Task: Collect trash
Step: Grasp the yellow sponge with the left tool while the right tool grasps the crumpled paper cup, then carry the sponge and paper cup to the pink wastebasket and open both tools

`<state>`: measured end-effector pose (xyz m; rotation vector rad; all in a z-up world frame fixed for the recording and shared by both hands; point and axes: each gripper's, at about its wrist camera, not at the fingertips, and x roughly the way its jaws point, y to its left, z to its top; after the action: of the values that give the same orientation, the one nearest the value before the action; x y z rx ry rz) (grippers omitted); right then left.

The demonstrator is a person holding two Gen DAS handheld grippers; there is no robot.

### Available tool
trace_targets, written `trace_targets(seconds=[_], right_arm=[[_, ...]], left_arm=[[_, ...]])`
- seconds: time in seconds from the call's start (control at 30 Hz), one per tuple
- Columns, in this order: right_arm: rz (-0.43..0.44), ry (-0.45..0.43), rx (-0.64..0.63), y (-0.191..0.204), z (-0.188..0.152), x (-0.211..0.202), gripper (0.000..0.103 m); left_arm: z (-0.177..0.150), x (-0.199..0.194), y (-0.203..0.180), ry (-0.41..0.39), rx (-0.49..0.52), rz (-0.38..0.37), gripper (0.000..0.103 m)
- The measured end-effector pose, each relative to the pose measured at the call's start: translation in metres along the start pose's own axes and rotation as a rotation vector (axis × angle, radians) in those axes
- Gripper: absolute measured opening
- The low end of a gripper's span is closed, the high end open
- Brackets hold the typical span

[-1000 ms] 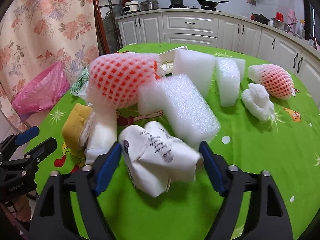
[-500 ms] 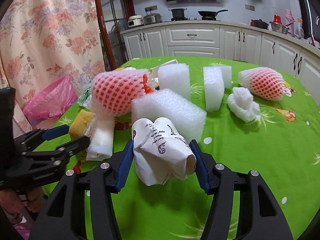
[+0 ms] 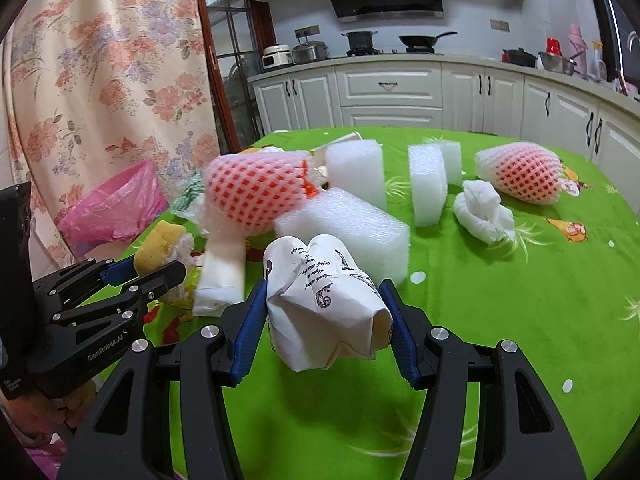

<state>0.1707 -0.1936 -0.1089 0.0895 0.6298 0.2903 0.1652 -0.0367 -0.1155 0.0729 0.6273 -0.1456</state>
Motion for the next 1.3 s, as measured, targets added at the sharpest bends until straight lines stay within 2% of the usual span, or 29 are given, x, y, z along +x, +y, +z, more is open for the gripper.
trace_targets(seconds=[0.33,0.5,0.77,1.0,1.17,1.3], right_arm=[[-0.012,-0.076,-0.057,0.031,0.004,-0.026,0.056],[0.018,-0.123,-0.101,0.056,0.017,-0.031,0.056],[0.106,-0.142,-0.174,0.105,0.035,-0.021,0.056],[0.2,-0.116,-0.212,0.158,0.062,0.004,0.056],[0.274,-0.084,-0.204,0.197,0.096,0.039,0.056],[0.333,-0.046,-0.189,0.229,0.122,0.07,0.056]], left_arm=[[-0.009,-0.049,0.017,-0.117,-0.079,0.012,0.037],[-0.01,-0.074,0.032,-0.173,-0.103,0.027,0.037],[-0.014,-0.115,0.075,-0.248,-0.15,0.134,0.037],[-0.008,-0.124,0.143,-0.228,-0.23,0.202,0.037],[0.015,-0.12,0.203,-0.229,-0.25,0.309,0.037],[0.032,-0.106,0.254,-0.2,-0.304,0.357,0.037]])
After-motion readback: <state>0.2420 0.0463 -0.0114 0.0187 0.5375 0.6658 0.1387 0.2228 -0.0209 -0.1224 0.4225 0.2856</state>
